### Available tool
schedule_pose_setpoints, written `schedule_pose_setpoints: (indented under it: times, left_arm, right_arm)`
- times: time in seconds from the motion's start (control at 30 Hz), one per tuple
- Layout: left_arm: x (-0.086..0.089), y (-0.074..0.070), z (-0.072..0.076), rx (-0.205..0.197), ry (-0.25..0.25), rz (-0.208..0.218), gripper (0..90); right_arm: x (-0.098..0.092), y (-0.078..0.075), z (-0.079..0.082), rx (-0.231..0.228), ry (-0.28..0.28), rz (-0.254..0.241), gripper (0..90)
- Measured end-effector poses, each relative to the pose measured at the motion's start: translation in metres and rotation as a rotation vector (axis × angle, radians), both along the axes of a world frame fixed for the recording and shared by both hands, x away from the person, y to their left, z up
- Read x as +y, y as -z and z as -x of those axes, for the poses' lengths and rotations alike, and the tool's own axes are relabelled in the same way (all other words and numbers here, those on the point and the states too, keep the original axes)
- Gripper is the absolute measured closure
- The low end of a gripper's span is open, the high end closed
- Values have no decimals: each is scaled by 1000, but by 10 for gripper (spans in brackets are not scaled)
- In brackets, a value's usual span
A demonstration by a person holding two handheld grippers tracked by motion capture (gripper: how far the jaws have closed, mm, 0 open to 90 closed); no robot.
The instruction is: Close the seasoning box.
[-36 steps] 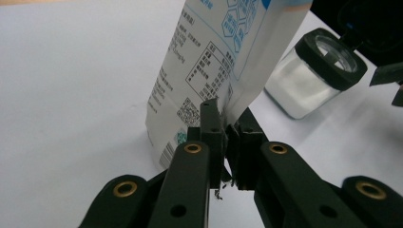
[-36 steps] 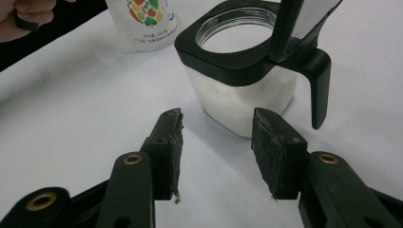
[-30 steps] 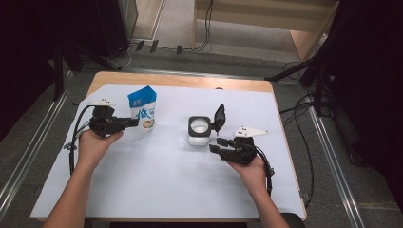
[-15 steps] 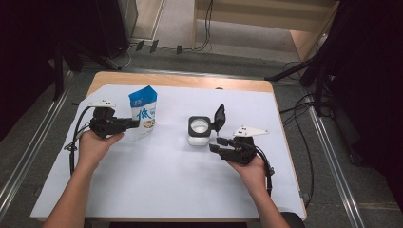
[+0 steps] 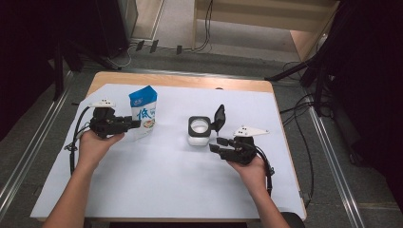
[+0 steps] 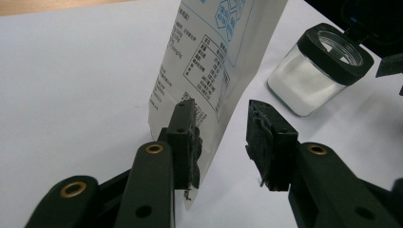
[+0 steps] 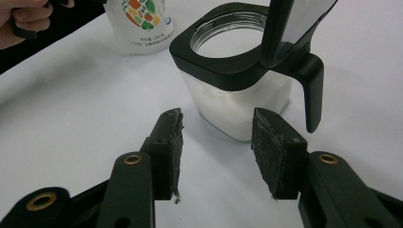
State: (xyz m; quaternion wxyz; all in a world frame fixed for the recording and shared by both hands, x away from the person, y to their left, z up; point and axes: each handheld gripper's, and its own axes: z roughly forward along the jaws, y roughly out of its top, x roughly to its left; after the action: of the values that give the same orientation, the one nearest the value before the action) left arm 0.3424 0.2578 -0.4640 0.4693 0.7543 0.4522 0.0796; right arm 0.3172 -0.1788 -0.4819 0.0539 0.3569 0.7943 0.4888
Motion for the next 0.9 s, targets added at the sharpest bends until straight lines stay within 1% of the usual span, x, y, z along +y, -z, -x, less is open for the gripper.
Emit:
schedule_pose_setpoints:
  times: [0.03,0.13,0.17,0.3,0.33,0.4,0.43,0.47,0.5,0.53,0.57,0.6,0.63,0.67,0.7,0.73,0.8,0.83,0.87,0.9]
  left_arm:
    - [0,0,0,-2,1,1,627]
    - [0,-2,2,-6,11,-15,590]
    - [0,-2,3,-4,17,-13,571]
    - [-1,-5,6,-1,22,-37,510]
    - [-1,-5,7,1,29,-30,501]
    - [-1,-7,9,-1,28,-36,482]
    - [-1,-7,9,-7,23,-37,473]
    - [0,-8,11,-5,33,-40,465]
    - [1,-8,12,-7,31,-40,457]
    - [1,-8,14,-11,29,-45,454]
    - [2,-8,15,-10,32,-41,451]
    - [3,-8,15,-10,30,-49,447]
    - [4,-8,16,-10,30,-46,444]
    - [5,-8,17,-7,27,-43,440]
    - [6,-8,18,-2,29,-48,438]
    - [7,-8,19,-5,27,-49,434]
    - [9,-8,21,-4,24,-53,432]
    - [11,-7,22,-6,22,-50,431]
    - [12,-7,23,-3,14,-54,427]
    - [13,-7,24,-4,14,-66,421]
  right_arm:
    - [0,0,0,-1,0,-1,551]
    - [-1,0,-1,-1,6,1,553]
    - [-2,-1,-1,-2,9,-1,553]
    - [-7,-3,-3,-8,22,-3,563]
    - [-7,-3,-3,-2,24,-2,567]
    - [-9,-4,-5,-14,28,8,582]
    - [-10,-4,-5,-13,32,5,587]
    - [-11,-5,-6,-15,34,2,596]
    - [-13,-5,-7,-20,36,1,610]
    - [-13,-5,-7,-15,42,1,619]
    - [-14,-5,-9,-15,43,5,627]
    - [-14,-6,-9,-11,45,11,636]
    - [-15,-6,-11,-24,45,16,647]
    - [-15,-7,-12,-19,54,19,661]
    - [-16,-7,-14,-26,55,18,668]
    - [-17,-7,-15,-17,62,15,675]
    - [-18,-8,-18,10,74,-12,714]
    - [-19,-8,-20,21,80,-34,731]
    - [-19,-9,-21,27,80,-52,744]
    - [-19,-10,-22,20,84,-54,760]
